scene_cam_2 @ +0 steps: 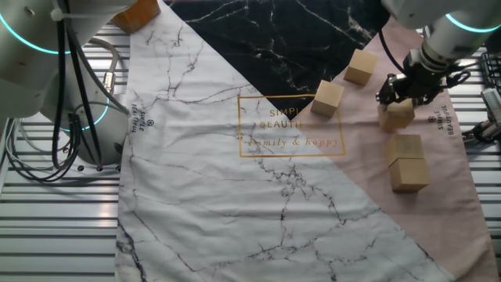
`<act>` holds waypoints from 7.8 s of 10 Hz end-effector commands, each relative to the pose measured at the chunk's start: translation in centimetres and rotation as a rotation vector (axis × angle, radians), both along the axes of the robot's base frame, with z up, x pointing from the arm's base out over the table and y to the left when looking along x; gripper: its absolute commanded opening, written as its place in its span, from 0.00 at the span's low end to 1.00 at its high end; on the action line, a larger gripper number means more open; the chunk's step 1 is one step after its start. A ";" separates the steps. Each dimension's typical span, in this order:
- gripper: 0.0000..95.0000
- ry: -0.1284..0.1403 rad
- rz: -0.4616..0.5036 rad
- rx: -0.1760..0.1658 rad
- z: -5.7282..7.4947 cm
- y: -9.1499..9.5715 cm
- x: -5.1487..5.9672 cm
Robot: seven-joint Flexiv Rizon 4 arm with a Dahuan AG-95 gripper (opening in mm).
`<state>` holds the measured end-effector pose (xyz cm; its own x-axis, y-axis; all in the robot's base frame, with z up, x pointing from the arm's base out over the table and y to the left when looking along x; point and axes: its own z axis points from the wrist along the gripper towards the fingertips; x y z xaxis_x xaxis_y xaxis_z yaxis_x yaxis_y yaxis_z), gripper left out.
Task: Stack the blocks into a pyramid shape
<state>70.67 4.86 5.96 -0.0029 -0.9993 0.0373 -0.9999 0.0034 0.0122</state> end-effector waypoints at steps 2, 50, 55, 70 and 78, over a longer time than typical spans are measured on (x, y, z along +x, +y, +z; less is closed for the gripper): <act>0.00 -0.005 0.021 0.001 -0.2 -0.2 0.1; 0.00 -0.008 0.047 0.034 -2.0 -3.5 1.2; 0.00 -0.008 0.054 0.043 -2.0 -3.5 1.2; 0.60 0.001 0.047 0.041 -1.8 -3.4 1.1; 0.80 0.007 0.038 0.038 -1.5 -3.3 1.0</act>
<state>71.61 1.58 4.62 0.0328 -0.9995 -0.0008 -0.9993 -0.0328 0.0167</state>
